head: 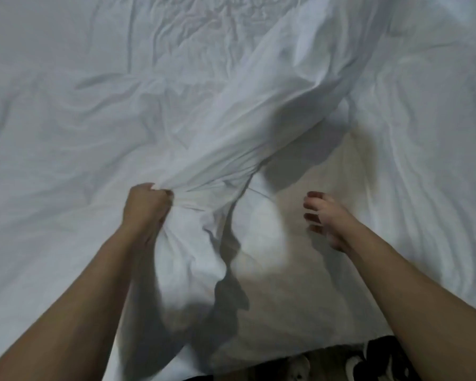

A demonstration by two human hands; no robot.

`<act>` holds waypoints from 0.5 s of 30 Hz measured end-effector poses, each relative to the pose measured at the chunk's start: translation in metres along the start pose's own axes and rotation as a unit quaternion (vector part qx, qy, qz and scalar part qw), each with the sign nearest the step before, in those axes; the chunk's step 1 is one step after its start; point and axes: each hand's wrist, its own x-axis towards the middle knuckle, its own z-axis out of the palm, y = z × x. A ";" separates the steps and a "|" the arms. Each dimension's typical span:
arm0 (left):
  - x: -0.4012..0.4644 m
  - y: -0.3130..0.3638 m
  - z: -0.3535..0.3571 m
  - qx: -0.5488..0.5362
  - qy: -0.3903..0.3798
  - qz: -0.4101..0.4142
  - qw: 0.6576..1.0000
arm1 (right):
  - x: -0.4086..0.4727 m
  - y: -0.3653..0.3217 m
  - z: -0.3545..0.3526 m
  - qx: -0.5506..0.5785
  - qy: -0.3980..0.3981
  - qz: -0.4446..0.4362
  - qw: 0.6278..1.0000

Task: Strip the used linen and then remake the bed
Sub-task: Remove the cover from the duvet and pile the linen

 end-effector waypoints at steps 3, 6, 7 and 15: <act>0.029 0.009 -0.035 0.080 0.274 -0.028 0.958 | 0.011 -0.024 0.022 -0.040 -0.013 -0.052 0.998; 0.010 0.042 0.030 0.142 0.194 0.338 0.910 | 0.031 -0.053 0.040 -0.082 -0.009 -0.102 0.991; 0.004 0.043 0.061 0.219 0.119 0.411 0.877 | 0.040 -0.059 0.044 -0.096 -0.005 -0.115 0.989; 0.085 0.007 0.162 0.517 0.039 0.303 0.800 | 0.131 -0.033 0.070 -0.182 0.035 -0.123 0.975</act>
